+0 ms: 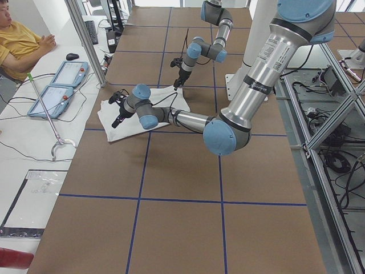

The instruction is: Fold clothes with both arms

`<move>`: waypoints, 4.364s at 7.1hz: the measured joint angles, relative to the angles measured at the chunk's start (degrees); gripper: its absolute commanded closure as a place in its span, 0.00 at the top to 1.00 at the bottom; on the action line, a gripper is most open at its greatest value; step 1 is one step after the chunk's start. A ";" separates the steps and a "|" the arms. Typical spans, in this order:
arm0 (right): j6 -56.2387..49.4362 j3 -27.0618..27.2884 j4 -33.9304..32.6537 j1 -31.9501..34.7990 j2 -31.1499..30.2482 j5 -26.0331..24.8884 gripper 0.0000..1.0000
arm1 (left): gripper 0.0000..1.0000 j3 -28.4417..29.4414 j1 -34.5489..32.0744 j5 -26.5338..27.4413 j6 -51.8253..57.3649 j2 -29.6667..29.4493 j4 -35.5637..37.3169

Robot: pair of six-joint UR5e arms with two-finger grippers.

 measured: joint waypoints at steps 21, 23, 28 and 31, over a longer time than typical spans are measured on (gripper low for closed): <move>-14.25 22.90 -0.71 4.49 -20.80 -0.10 0.00 | 1.00 -0.68 0.32 -0.09 -0.01 2.44 -2.55; -14.03 31.22 -5.03 1.64 -25.68 -1.67 0.00 | 1.00 -0.73 0.31 -0.09 -0.01 2.44 -2.53; -3.71 35.18 -17.82 -12.00 -20.05 -9.75 0.00 | 1.00 -0.89 0.31 -0.09 -0.07 2.51 -2.54; -3.84 34.97 -19.36 -13.60 -19.05 -10.30 1.00 | 1.00 -1.16 0.38 -0.11 -0.09 2.75 -2.53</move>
